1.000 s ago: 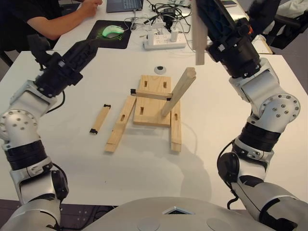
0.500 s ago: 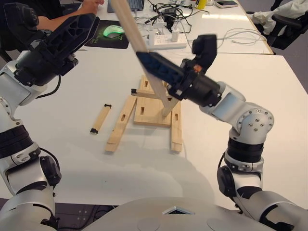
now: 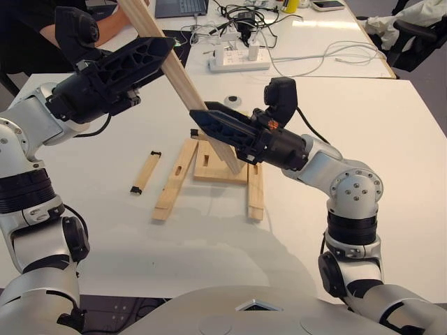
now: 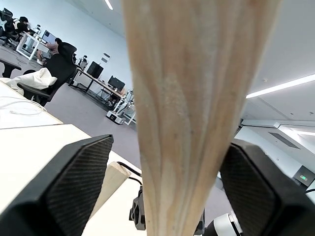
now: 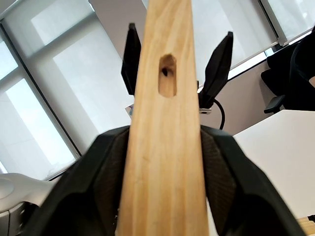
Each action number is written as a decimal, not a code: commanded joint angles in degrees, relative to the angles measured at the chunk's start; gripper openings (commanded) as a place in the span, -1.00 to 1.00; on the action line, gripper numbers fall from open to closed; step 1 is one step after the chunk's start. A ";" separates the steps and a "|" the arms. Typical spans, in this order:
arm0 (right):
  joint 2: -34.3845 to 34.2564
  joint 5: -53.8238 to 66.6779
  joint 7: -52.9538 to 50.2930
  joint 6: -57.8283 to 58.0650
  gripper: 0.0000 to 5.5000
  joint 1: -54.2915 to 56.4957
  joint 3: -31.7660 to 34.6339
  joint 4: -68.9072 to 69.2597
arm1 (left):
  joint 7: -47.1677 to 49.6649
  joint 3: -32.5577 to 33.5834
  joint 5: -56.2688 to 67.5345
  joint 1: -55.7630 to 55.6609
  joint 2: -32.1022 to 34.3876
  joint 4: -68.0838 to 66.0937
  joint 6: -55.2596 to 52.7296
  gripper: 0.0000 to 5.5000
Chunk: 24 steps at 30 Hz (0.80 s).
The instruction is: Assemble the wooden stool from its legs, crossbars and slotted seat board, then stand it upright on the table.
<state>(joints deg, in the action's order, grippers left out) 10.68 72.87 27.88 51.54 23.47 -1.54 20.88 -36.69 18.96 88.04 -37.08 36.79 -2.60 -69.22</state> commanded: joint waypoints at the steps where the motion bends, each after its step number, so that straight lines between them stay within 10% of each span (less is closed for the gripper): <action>1: 0.58 -0.72 1.61 -0.73 -0.24 -0.99 -0.02 0.72 | -1.48 -0.26 -1.44 -1.51 1.19 -1.42 -0.75 0.35; 24: 5.98 -2.80 4.77 -0.09 -0.24 -4.29 -0.71 2.32 | -9.18 0.09 -8.92 -0.64 2.92 -3.68 -2.41 -0.26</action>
<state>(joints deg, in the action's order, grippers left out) 16.03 70.63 31.46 50.97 19.62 -1.43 22.01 -45.67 19.01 80.25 -37.88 39.08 -6.11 -71.40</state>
